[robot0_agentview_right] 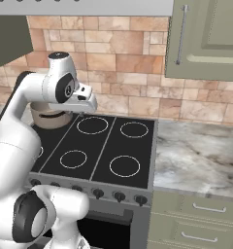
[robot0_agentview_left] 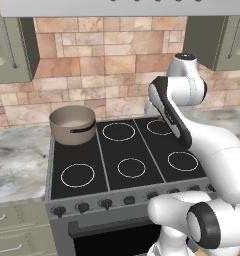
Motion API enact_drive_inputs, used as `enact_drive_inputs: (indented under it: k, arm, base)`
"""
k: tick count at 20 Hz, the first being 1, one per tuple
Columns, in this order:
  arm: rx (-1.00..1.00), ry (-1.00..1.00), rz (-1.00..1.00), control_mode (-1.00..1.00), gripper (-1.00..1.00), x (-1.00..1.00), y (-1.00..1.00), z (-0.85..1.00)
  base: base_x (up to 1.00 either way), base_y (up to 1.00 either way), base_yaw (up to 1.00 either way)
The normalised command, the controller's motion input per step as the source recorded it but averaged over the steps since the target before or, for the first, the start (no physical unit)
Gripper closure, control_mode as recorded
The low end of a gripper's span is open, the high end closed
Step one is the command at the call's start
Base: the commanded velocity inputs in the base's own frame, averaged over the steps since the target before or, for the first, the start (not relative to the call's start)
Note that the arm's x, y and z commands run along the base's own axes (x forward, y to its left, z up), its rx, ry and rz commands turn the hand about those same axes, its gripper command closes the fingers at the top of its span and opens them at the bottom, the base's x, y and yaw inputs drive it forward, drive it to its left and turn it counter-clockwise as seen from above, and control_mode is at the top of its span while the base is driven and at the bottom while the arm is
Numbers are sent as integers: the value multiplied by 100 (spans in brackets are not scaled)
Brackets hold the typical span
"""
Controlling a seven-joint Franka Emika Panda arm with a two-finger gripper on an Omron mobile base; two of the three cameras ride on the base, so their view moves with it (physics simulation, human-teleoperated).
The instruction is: Turn off the rear left burner of the stove.
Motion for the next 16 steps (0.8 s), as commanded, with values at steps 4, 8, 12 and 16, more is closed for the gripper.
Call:
enact_drive_inputs:
  k: [4, 8, 12, 16]
  arm:
    - [-1, -2, 0, -100, -100, -10, 1, 0]
    - [-7, 0, 8, -100, -100, -47, 16, -8]
    - [-13, 0, 14, -100, -100, -58, 34, -19]
    - [-21, 0, 27, -100, -100, -37, 61, -24]
  base:
    - [0, 0, 0]
    - [0, 0, 0]
    - [0, 0, 0]
    - [0, 0, 0]
